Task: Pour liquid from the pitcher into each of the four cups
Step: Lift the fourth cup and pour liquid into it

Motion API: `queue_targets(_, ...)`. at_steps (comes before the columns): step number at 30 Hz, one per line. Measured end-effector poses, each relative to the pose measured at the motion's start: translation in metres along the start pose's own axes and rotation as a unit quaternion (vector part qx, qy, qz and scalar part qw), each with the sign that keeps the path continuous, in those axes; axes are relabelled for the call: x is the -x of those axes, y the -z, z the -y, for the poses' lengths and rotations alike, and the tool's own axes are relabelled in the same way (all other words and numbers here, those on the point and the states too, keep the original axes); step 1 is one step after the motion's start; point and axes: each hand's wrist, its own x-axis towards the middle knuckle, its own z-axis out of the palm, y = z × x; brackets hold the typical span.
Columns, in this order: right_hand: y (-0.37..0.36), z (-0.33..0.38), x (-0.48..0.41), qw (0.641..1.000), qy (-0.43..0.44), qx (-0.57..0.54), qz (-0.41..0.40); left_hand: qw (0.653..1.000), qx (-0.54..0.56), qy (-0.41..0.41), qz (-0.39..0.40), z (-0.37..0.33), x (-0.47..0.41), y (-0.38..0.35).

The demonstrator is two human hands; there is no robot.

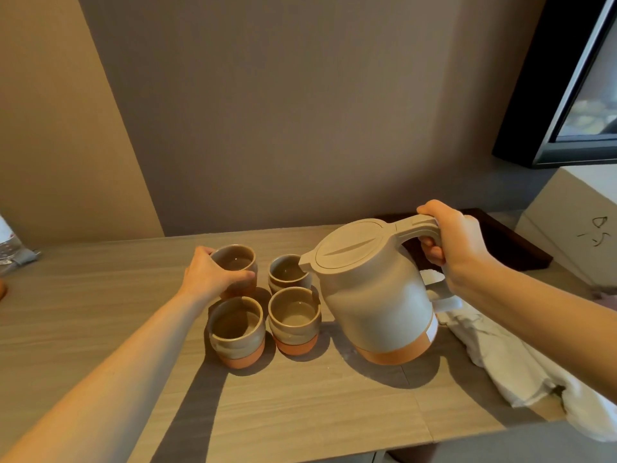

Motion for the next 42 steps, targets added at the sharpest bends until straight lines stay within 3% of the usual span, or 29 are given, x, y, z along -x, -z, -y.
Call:
queue_targets(25, -0.001, -0.015, -0.004, 1.0, -0.003, -0.007, -0.004, 0.983, -0.113, 0.053, 0.134, -0.003, -0.004, -0.011)
queue_targets(30, 0.001, -0.017, -0.005, 1.0, -0.005, -0.001, -0.003, 0.976, -0.193, -0.101, 0.031, -0.021, 0.002, -0.021)
queue_targets(33, 0.004, -0.017, -0.009, 1.0, -0.005, 0.0, -0.005, 0.954, -0.236, -0.179, 0.037, -0.037, 0.01, -0.034)
queue_targets(42, 0.018, -0.02, -0.017, 1.0, -0.01, 0.011, -0.023, 0.913, -0.351, -0.176, 0.115, -0.052, 0.01, -0.063)
